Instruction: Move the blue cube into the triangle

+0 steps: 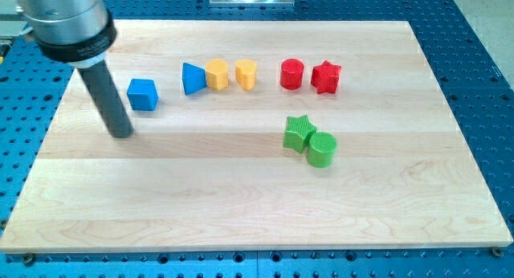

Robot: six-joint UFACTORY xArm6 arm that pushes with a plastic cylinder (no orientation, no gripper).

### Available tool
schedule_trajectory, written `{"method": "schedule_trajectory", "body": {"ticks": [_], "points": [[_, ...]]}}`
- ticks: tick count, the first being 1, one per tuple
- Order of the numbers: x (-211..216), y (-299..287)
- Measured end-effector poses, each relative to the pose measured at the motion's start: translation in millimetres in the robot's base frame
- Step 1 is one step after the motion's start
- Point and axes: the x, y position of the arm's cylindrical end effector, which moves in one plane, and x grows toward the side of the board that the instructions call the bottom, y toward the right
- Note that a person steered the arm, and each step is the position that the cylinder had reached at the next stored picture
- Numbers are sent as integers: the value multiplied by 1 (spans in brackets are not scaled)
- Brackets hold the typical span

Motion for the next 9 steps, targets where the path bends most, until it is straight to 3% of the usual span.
{"method": "schedule_trajectory", "body": {"ticks": [2,4,6,9], "points": [[-71,9],[-74,-55],[-143,-75],[-130,-19]]}}
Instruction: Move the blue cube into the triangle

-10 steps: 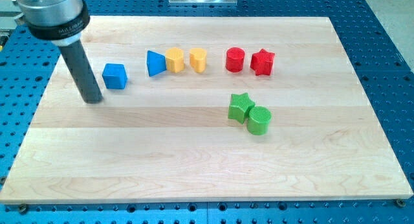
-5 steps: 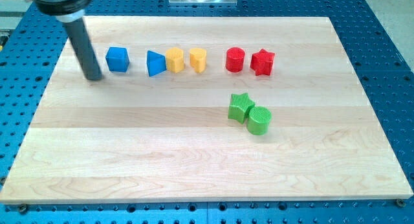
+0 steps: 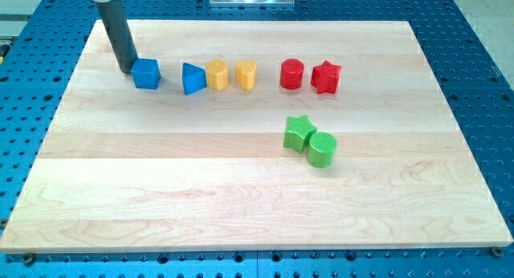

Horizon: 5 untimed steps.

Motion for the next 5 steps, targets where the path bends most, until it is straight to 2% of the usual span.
{"method": "schedule_trajectory", "body": {"ticks": [1,2,5], "points": [[0,28],[0,29],[2,-4]]}}
